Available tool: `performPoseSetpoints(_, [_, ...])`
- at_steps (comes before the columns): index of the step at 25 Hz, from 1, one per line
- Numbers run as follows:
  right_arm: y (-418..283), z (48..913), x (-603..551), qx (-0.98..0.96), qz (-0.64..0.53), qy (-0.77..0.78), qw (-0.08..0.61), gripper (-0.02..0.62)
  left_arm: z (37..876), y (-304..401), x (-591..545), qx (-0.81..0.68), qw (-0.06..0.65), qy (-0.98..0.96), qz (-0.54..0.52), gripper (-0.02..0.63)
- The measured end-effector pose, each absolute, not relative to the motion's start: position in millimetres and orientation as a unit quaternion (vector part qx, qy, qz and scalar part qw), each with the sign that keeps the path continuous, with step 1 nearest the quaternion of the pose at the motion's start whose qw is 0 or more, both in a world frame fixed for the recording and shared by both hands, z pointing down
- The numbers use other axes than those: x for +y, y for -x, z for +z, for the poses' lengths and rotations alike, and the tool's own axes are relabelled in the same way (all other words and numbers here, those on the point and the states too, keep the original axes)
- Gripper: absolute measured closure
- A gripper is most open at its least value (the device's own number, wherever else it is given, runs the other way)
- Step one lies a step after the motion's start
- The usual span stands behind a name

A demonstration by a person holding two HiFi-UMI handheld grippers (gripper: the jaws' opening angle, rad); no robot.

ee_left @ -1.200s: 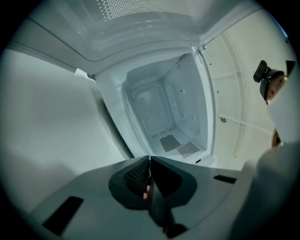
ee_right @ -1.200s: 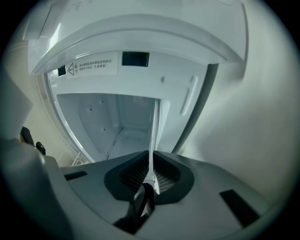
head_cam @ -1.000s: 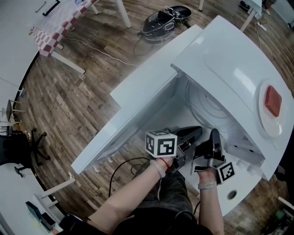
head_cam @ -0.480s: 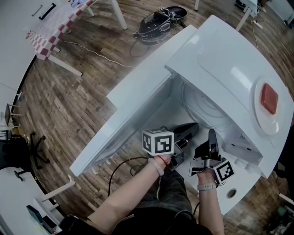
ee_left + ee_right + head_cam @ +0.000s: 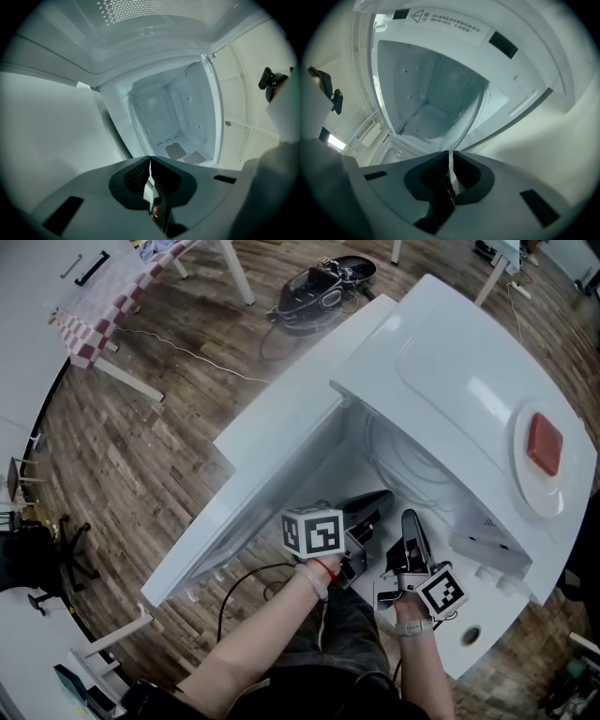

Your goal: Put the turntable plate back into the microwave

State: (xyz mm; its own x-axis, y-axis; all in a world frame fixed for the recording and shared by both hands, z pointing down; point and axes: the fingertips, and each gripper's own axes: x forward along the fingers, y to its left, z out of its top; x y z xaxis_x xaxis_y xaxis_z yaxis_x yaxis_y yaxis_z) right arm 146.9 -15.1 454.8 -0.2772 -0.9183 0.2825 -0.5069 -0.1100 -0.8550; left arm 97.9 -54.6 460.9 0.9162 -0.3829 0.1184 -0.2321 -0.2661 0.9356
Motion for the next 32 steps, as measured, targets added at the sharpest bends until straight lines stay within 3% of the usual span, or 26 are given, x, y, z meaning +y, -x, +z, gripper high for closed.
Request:
performPoseSetpoints(8, [-141,458,-22,0.616,-0.512,0.555,0.223,0.551,463,-98,-56,-0.193,0.578,-0.79,-0.062,0.586])
performPoseSetpoints(14, [-138,461,-9,0.663,-0.473,0.56,0.152,0.552,458,-103,-47,-0.178,0.573,-0.798,-0.062,0.591])
performPoseSetpoints(21, [-121,441,9,0.759,-0.363,0.54,0.014,0.574,443,-106,-22,-0.171,0.479,-0.861,-0.009,0.594])
performPoseSetpoints(26, [-118,426,25,0.791,-0.32,0.521,-0.019,0.575,432,-104,-2,-0.166,0.396,-0.903,0.031,0.594])
performPoseSetpoints(32, [-121,400,45,0.817,-0.286,0.499,-0.04,0.575,414,-102,10,-0.171,0.381,-0.908,0.032,0.594])
